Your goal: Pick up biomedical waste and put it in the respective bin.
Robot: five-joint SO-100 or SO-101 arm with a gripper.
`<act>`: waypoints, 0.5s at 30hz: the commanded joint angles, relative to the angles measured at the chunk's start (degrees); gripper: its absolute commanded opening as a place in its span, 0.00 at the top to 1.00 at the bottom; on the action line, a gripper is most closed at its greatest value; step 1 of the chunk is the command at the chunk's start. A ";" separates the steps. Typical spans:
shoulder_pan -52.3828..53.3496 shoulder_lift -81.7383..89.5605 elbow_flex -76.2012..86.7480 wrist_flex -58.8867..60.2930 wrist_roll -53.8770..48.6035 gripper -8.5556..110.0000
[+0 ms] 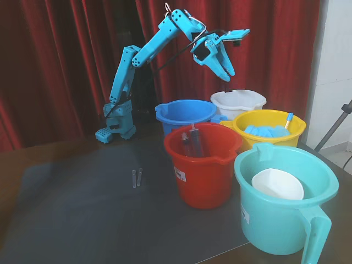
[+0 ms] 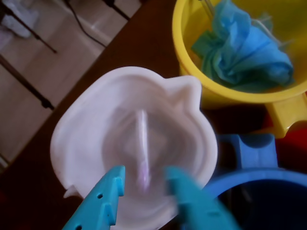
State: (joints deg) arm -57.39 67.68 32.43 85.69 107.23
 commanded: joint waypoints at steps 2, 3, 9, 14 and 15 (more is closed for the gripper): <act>-0.09 5.19 -0.44 -0.35 0.70 0.80; -0.09 5.19 -0.44 0.00 0.18 0.80; 6.59 12.74 -2.99 8.44 -17.58 0.80; 20.92 26.19 0.53 19.78 -36.12 0.86; 22.68 28.74 1.67 21.45 -41.13 0.88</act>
State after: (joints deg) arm -38.67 87.71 34.01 91.93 72.69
